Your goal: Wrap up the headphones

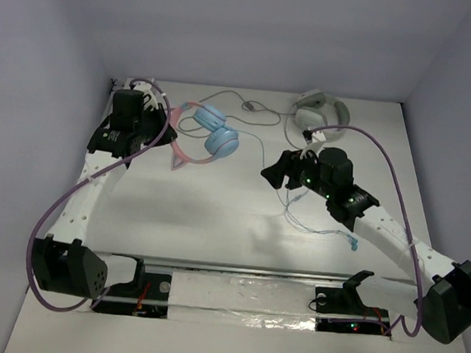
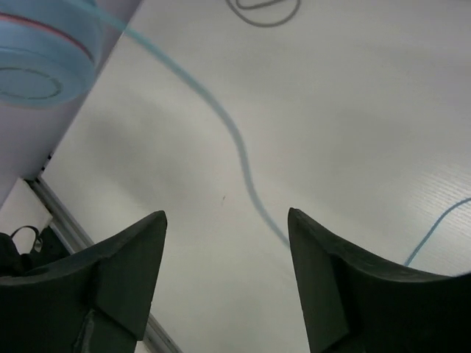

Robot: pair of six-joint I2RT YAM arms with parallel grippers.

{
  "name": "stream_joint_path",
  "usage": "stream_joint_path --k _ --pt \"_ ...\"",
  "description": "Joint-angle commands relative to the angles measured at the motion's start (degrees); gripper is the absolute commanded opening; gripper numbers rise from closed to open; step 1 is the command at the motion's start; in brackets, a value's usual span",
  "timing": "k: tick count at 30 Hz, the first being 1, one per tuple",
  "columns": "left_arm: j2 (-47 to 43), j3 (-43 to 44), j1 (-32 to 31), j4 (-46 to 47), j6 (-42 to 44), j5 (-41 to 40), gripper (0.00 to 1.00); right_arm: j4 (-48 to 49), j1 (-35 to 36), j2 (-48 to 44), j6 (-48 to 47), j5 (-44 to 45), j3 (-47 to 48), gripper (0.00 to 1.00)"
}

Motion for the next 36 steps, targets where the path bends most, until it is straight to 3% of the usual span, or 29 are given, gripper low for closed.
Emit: stream_joint_path --k 1,7,11,18,22,24,28,36 --pt "-1.27 0.56 -0.09 0.6 -0.76 9.49 0.0 7.26 0.56 -1.9 -4.49 -1.37 -0.28 0.76" --pt "-1.8 1.17 -0.09 6.4 -2.96 18.19 0.0 10.43 0.56 -1.03 -7.31 -1.02 -1.25 0.77" --pt "-2.77 2.23 -0.09 8.07 -4.1 20.4 0.0 12.36 0.04 0.2 -7.49 -7.84 -1.69 0.76" --pt "-3.56 5.3 -0.09 9.48 -6.22 20.92 0.0 18.86 0.04 0.2 -3.01 -12.79 -5.3 0.57" --pt "-3.3 9.24 -0.09 9.31 -7.01 21.19 0.0 20.09 0.04 0.99 -2.13 -10.34 -7.75 0.52" --pt "-2.86 11.45 0.44 8.61 -7.36 20.32 0.0 21.93 0.04 1.0 1.46 -9.54 -9.07 0.45" --pt "-0.15 18.2 0.44 9.84 -9.55 20.93 0.0 30.72 0.04 -1.46 7.19 -12.09 -15.31 0.44" --pt "1.27 20.6 0.44 9.48 -10.08 22.42 0.0 32.4 0.04 1.69 6.23 -12.44 -14.98 0.47"
